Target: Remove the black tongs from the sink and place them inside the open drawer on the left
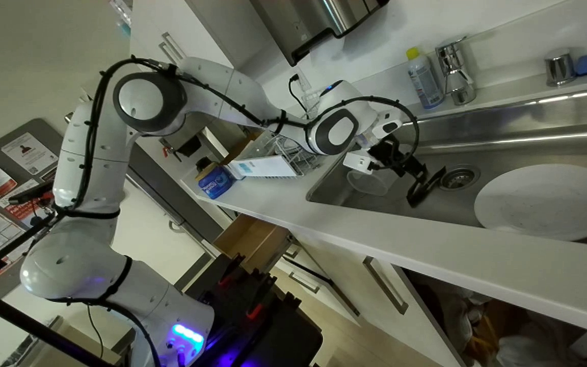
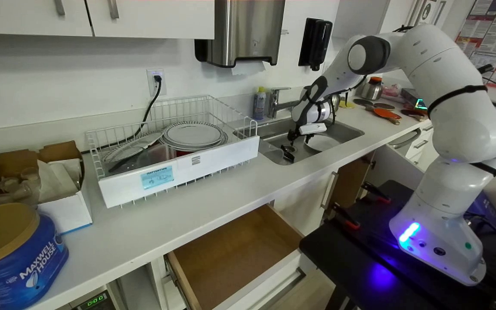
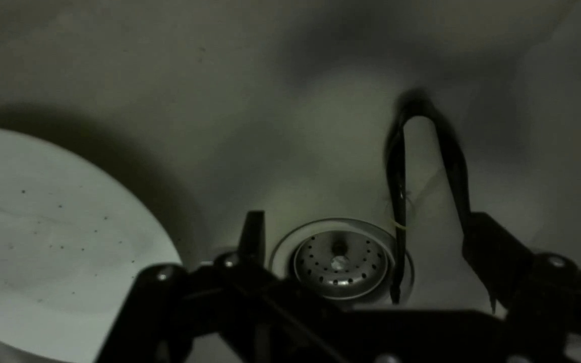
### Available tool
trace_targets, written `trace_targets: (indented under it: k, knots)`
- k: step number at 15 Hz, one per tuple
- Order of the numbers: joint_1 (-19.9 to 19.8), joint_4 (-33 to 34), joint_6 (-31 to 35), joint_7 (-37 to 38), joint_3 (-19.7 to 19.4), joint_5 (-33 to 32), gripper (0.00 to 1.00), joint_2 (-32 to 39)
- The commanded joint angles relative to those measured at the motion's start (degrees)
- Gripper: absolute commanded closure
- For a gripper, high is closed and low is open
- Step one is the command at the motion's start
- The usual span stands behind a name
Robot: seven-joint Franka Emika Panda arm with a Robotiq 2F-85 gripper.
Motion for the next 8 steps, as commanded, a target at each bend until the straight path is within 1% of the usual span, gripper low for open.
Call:
trace_targets:
  k: [1, 4, 8]
  knots:
    - [0.48, 7.69, 0.67, 3.87, -0.48, 1.09, 0.0, 6.61]
    - [0.92, 12.97, 0.23, 6.76, -0.9, 1.64, 0.0, 11.1]
    - [0.74, 19.39, -0.9, 8.79, -0.7, 2.57, 0.0, 15.85]
